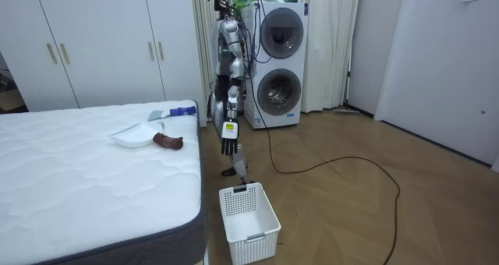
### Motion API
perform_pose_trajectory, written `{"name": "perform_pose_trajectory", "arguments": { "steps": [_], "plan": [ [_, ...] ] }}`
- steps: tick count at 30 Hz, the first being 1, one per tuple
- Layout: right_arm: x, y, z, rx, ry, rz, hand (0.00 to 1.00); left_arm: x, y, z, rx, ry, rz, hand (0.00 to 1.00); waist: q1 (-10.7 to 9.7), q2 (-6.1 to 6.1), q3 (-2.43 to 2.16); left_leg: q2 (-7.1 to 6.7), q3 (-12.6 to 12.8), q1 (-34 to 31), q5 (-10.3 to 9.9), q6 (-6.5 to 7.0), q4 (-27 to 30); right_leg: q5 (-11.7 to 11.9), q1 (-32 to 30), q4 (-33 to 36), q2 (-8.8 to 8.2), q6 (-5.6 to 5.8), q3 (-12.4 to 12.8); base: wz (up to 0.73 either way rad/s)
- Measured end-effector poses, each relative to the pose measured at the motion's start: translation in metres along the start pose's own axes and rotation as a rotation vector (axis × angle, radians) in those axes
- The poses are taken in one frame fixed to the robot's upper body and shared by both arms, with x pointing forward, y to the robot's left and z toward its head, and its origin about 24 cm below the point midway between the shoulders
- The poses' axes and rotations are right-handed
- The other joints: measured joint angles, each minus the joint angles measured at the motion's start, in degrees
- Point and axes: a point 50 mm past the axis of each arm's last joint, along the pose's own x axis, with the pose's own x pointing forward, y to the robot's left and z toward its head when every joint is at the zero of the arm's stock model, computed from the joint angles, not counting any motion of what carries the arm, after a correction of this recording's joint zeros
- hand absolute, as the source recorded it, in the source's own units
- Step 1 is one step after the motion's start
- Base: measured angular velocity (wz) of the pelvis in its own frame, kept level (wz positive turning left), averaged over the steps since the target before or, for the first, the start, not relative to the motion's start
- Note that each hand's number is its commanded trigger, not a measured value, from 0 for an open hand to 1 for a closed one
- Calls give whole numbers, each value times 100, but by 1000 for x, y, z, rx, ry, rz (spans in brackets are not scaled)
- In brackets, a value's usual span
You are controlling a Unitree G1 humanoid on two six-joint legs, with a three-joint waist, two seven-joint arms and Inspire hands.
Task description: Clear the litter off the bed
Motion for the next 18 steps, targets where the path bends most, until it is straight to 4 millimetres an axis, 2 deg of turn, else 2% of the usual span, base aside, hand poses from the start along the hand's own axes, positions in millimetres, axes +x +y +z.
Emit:
{"name": "perform_pose_trajectory", "arguments": {
  "steps": [5, 10, 18],
  "plan": [
    [0, -1, 3, -1, -27, -1, 0, 0, 1, 3, -1, -25, 3, 0, -1, 17, -6, -3, -3, 3, 0, 0, 18, 10, 14, -70, 0, 3, -13, 0],
    [1, -3, 9, -1, -62, -18, 0, 1, 3, 9, -5, -56, 13, 0, -1, 20, 8, 1, 27, -2, 0, -1, 21, 10, 15, -69, 5, 3, 1, -1],
    [0, -4, 9, 15, -76, -63, 0, 1, 14, 20, -35, -121, 140, 0, -5, -20, 4, 2, 64, 10, 0, 0, 21, 15, 11, -68, 1, 6, 11, 0]
  ]
}}
